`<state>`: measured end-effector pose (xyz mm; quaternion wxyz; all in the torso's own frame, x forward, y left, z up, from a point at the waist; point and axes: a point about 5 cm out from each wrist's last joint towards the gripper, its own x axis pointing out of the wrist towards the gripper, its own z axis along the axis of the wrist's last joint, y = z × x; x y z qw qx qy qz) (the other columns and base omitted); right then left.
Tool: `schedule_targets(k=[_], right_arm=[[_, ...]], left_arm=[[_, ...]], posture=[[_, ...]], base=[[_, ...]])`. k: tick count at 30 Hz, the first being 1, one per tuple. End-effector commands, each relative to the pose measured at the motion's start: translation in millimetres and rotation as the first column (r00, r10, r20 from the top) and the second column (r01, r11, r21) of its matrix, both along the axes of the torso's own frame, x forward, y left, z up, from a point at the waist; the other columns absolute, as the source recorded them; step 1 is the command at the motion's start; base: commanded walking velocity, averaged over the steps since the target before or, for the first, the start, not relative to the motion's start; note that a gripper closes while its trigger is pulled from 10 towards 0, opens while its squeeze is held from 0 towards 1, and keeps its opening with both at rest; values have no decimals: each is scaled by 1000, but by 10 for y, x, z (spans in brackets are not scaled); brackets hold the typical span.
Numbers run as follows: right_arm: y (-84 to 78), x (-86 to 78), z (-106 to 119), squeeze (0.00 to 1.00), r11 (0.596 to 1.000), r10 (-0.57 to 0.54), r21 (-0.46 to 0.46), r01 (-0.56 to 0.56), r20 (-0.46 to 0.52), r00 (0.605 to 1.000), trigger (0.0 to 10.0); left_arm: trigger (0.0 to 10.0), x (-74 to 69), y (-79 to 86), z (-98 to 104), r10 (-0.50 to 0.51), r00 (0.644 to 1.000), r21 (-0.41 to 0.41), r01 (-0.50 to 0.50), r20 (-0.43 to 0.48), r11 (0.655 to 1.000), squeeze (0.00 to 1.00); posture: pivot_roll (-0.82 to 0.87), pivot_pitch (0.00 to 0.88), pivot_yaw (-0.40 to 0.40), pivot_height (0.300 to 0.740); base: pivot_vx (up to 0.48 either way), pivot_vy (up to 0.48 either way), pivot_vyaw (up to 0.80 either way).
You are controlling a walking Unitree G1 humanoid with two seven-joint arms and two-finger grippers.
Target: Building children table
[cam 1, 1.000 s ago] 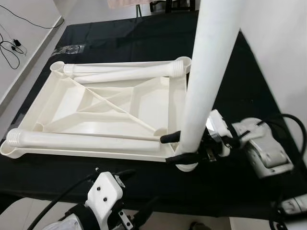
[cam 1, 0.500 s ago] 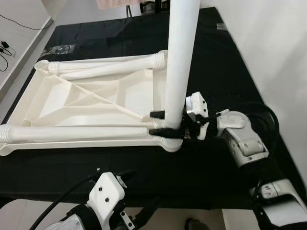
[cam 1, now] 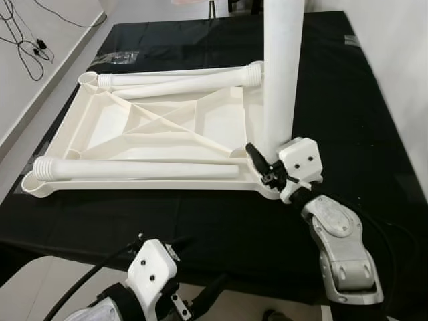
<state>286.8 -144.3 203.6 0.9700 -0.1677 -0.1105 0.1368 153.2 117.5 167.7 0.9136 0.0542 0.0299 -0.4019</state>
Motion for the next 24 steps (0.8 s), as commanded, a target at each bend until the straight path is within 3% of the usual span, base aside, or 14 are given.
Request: schedule_targets(k=[1, 18, 20, 24], right_arm=[[-263, 10, -388, 0, 987, -161, -38, 157, -167, 973, 10000], [-330, -15, -443, 0, 950, -278, 61, 305, -272, 921, 10000], [-340, -18, -457, 0, 940, -271, 124, 317, -289, 918, 10000], [-236, -45, -447, 0, 955, -145, 212, 205, -268, 953, 10000]], left_arm=[[10000, -9, 24, -56, -1, 999, 6, 2, -32, 1000, 0], [10000, 9, 16, -77, -6, 999, -4, 6, -40, 1000, 0], [10000, 7, 22, -80, -7, 999, -4, 7, -42, 1000, 0], [10000, 0, 30, -82, -7, 999, -3, 7, -45, 1000, 0]], posture=[[-34, 277, 78, 740], [-44, 257, 82, 740], [-43, 253, 82, 740], [-46, 251, 82, 740]], base=[[0, 0, 0], [0, 0, 0], [0, 0, 0], [0, 0, 0]])
